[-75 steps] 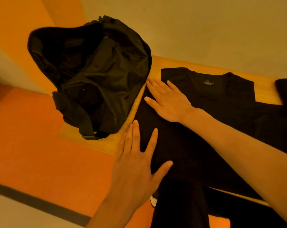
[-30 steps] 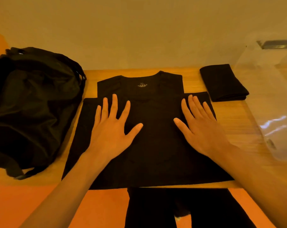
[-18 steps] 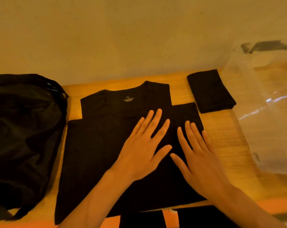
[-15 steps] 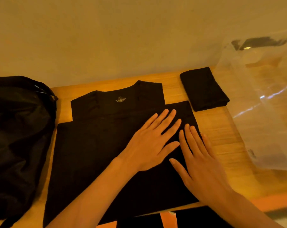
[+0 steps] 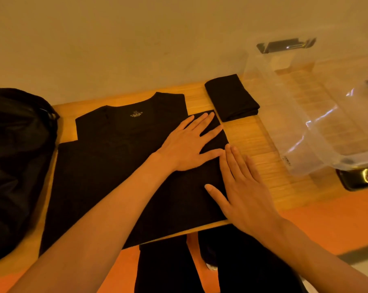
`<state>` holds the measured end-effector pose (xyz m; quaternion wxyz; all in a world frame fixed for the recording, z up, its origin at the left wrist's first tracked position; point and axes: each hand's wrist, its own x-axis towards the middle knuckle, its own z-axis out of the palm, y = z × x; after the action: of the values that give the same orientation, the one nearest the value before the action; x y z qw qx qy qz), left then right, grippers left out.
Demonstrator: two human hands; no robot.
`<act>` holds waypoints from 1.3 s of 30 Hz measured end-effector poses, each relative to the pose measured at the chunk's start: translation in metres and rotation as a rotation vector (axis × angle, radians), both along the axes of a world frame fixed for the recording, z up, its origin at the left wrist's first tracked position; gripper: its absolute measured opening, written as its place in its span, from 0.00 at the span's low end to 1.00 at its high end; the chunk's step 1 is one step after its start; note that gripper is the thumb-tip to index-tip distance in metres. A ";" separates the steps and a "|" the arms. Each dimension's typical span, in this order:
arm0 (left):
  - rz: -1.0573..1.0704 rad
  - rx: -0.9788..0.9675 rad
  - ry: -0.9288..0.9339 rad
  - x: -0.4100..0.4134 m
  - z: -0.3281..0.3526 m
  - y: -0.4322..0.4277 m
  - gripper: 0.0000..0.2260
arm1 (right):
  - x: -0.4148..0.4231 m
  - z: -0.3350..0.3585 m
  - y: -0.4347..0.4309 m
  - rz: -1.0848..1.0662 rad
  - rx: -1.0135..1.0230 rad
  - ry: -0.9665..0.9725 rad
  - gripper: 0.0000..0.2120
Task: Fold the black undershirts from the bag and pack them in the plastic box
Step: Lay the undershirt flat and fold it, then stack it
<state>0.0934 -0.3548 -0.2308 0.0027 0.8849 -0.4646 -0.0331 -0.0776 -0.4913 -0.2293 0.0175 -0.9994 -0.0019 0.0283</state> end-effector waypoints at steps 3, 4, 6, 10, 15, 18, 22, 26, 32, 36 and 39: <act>0.001 -0.002 -0.004 0.002 0.001 -0.001 0.33 | -0.007 -0.001 0.001 -0.021 0.030 -0.012 0.42; 0.002 0.004 -0.008 0.002 0.001 -0.001 0.33 | -0.009 -0.001 0.000 -0.022 0.038 -0.011 0.42; 0.005 0.014 0.003 0.001 0.002 -0.002 0.33 | -0.014 -0.002 -0.001 -0.014 0.049 0.005 0.42; 0.043 -0.049 -0.037 -0.008 0.006 0.001 0.31 | -0.018 0.006 -0.004 -0.002 0.079 -0.002 0.42; 0.059 -0.012 0.013 -0.017 0.002 0.006 0.30 | -0.011 0.009 -0.004 -0.012 0.070 -0.011 0.42; 0.080 -0.001 -0.022 -0.017 -0.001 0.006 0.31 | -0.016 0.000 -0.009 -0.032 0.047 0.002 0.43; 0.092 -0.034 -0.018 -0.022 0.002 0.006 0.31 | -0.028 0.004 -0.012 -0.030 0.011 0.039 0.44; 0.301 -0.218 -0.093 -0.037 0.015 0.037 0.29 | -0.009 0.030 0.001 -0.008 0.093 -0.043 0.42; 0.785 -0.117 -0.059 -0.064 0.014 0.157 0.33 | 0.088 0.039 0.073 0.107 0.147 -0.100 0.35; 0.941 -0.003 0.001 -0.061 0.007 0.209 0.34 | 0.133 0.016 0.122 0.192 0.102 0.071 0.35; 0.951 0.056 0.025 -0.062 0.002 0.221 0.34 | 0.136 0.000 0.117 0.083 0.058 0.071 0.35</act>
<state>0.0319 -0.1338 -0.2286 -0.0008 0.9987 -0.0070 -0.0513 0.0585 -0.3741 -0.2294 0.0456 -0.9959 -0.0438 0.0644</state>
